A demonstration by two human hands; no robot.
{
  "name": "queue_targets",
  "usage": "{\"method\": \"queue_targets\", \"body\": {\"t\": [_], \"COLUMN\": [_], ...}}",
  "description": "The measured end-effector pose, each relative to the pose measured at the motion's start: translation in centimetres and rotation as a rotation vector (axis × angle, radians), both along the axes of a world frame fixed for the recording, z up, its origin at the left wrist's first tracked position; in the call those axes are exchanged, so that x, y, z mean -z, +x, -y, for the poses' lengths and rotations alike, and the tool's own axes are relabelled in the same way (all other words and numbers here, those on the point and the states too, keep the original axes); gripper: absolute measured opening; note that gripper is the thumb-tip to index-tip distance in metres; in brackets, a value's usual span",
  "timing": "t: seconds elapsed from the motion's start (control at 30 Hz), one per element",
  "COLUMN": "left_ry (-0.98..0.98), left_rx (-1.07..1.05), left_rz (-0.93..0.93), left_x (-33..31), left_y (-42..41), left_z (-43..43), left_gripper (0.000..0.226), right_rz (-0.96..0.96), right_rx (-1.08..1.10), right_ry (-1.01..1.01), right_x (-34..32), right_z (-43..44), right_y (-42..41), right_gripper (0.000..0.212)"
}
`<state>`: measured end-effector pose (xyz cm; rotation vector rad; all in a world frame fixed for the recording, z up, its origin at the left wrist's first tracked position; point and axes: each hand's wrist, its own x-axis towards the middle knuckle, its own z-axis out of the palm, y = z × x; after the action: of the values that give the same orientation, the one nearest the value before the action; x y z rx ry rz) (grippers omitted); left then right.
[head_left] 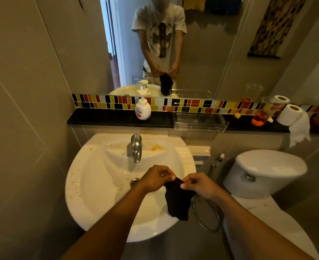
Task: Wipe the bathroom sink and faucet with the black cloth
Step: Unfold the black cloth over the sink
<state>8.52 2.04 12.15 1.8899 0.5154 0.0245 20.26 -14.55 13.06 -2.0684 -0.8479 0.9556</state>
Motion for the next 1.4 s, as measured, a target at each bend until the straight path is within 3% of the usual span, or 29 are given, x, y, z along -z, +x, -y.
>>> {"method": "queue_targets", "body": {"t": [0.27, 0.4, 0.5, 0.73, 0.93, 1.2, 1.4], "left_ry": [-0.025, 0.119, 0.283, 0.355, 0.309, 0.101, -0.004], "left_rx": [-0.007, 0.039, -0.011, -0.202, -0.047, 0.351, 0.385], "left_rz": [0.028, 0.004, -0.017, 0.026, 0.097, -0.362, -0.587], "left_x": [-4.7, -5.8, -5.9, -5.0, -5.7, -3.8, -0.2], "left_y": [0.5, 1.0, 1.3, 0.1, -0.4, -0.9, -1.2], "left_z": [-1.7, -2.0, -1.9, -2.9, -4.5, -4.7, -4.1], "left_gripper": [0.021, 0.024, 0.022, 0.015, 0.021, 0.026, 0.031], "right_rz": [-0.066, -0.064, -0.012, 0.145, 0.281, -0.001, -0.216], "right_rx": [-0.081, -0.109, -0.108, -0.086, -0.160, -0.189, -0.231], "right_ry": [-0.022, 0.000, 0.037, 0.082, -0.117, -0.401, -0.582], "right_x": [-6.1, -9.5, -11.5, -14.9, -13.1, -5.9, -1.9], "right_z": [-2.4, -3.6, -4.0, -2.4, 1.0, 5.8, 7.8], "right_y": [3.4, 4.3, 4.7, 7.0, 8.8, 7.2, 5.3], "right_gripper": [0.004, 0.006, 0.008, 0.010, 0.007, 0.008, 0.008]}}
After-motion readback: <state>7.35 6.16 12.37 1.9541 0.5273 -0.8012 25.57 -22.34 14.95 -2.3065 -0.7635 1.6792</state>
